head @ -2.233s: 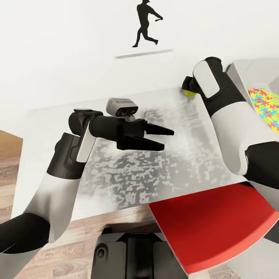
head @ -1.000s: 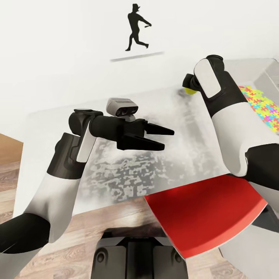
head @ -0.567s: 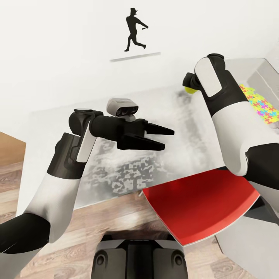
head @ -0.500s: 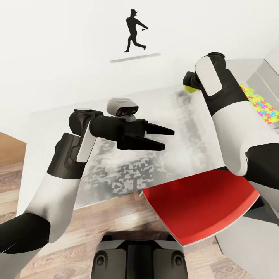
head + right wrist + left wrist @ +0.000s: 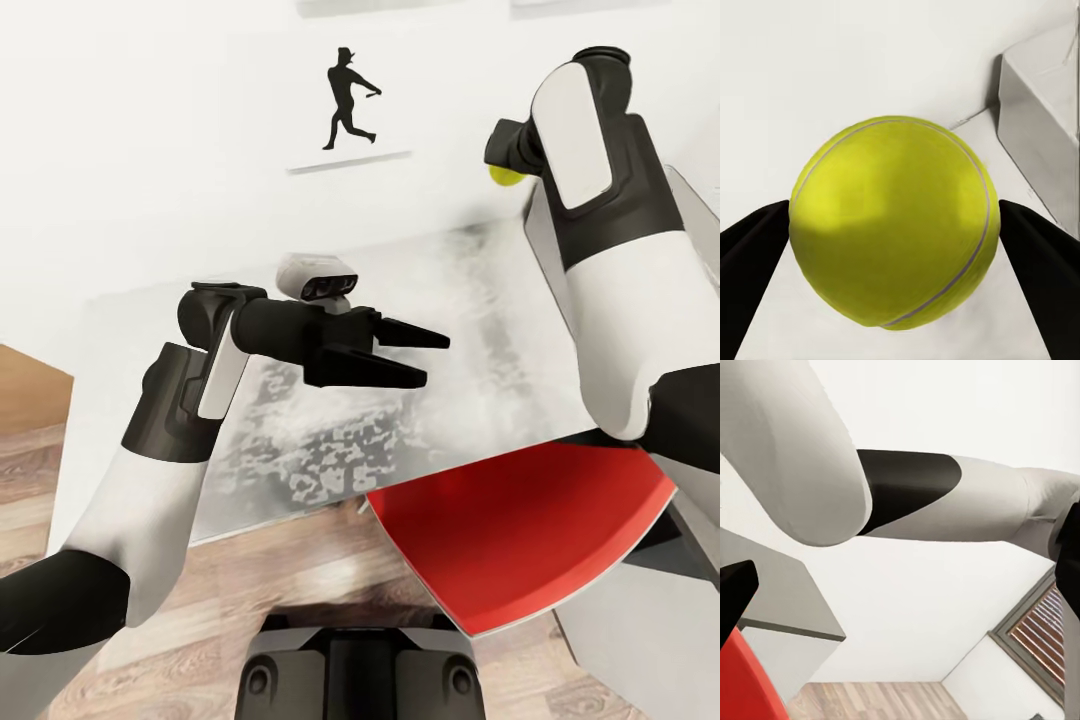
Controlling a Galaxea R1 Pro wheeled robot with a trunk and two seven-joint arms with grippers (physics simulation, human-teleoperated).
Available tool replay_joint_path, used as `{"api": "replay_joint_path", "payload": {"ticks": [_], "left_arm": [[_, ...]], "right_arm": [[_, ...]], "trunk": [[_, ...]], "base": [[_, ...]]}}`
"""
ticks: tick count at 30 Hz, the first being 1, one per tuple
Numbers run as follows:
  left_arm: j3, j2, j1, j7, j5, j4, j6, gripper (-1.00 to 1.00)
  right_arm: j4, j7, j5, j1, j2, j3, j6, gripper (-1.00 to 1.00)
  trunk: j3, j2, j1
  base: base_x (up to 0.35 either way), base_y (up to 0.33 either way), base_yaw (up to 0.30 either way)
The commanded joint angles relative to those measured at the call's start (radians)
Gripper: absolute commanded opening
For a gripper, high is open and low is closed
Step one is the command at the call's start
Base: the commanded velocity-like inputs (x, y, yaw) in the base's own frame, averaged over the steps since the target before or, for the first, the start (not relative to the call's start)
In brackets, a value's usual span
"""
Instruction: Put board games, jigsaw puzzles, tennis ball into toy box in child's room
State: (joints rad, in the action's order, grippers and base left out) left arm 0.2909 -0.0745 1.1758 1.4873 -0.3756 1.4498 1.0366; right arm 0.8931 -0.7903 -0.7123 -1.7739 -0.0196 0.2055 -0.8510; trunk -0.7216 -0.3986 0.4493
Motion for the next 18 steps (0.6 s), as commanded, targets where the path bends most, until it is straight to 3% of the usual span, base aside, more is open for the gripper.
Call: {"api": "replay_joint_path", "payload": {"ticks": [1, 12, 18], "left_arm": [[0.001, 0.000, 0.001, -0.005, -0.002, 0.000, 0.011, 1.00], [0.001, 0.000, 0.001, -0.039, -0.002, 0.000, 0.011, 1.00], [0.000, -0.003, 0.001, -0.039, -0.002, 0.000, 0.011, 1.00]], "right_arm": [[0.004, -0.012, -0.010, -0.002, 0.001, 0.004, -0.004, -1.00], [0.003, -0.020, -0.010, 0.004, 0.004, 0.010, -0.017, -1.00], [0.005, -0.025, -0.015, 0.011, 0.005, -0.008, -0.021, -1.00]], "trunk": [[0.000, -0.001, 0.001], [0.019, -0.001, 0.001], [0.026, -0.001, 0.001]], "base": [[0.000, 0.000, 0.000], [0.000, -0.007, 0.000], [0.000, -0.218, 0.024]]}}
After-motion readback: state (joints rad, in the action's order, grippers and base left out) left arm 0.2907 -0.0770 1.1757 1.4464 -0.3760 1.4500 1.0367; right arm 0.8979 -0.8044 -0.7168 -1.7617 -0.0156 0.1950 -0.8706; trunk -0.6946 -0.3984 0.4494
